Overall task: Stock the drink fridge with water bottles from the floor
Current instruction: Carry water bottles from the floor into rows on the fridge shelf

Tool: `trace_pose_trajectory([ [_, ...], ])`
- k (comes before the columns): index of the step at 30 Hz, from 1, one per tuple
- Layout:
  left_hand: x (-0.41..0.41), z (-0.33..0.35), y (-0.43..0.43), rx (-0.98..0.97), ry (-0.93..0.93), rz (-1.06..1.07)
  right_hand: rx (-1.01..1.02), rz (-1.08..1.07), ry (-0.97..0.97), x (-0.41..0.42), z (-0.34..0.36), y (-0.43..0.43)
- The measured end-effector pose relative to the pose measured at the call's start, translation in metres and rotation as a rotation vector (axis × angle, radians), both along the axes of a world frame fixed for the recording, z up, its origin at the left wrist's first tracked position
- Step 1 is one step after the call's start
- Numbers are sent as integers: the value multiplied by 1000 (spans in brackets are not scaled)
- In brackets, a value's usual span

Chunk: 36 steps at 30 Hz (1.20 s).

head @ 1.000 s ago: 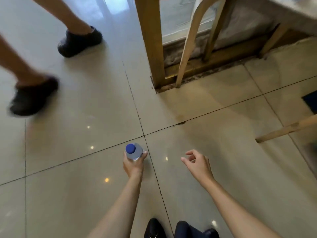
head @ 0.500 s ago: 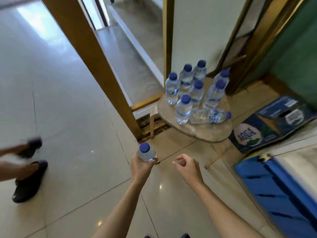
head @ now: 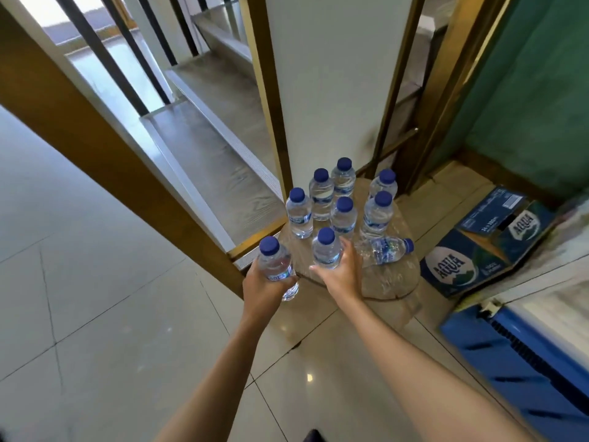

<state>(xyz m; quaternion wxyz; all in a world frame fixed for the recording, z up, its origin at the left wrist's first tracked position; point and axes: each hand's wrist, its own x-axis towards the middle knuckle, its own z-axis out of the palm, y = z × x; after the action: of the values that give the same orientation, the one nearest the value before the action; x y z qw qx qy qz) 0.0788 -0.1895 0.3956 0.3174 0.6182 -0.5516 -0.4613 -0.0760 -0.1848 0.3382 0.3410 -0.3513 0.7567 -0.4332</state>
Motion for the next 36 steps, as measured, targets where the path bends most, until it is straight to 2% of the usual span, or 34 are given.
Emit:
trace_pose_trajectory([
  [7, 6, -6, -13, 50, 11, -50, 2, -67, 46, 8, -2, -8],
  [13, -6, 45, -20, 41, 31, -138, -42, -71, -10, -7, 40, 8],
  [19, -44, 136, -18, -11, 56, -366, -66, -118, -3, -43, 134, 45],
  [24, -97, 217, -23, -73, 44, -633, -62, -282, 117, -97, 230, 80],
  [30, -197, 312, -22, -215, 61, -877, -185, -446, 270, -169, 349, 135],
  [36, -298, 431, 31, -390, 141, -1133, -334, -590, 348, -234, 476, 202],
])
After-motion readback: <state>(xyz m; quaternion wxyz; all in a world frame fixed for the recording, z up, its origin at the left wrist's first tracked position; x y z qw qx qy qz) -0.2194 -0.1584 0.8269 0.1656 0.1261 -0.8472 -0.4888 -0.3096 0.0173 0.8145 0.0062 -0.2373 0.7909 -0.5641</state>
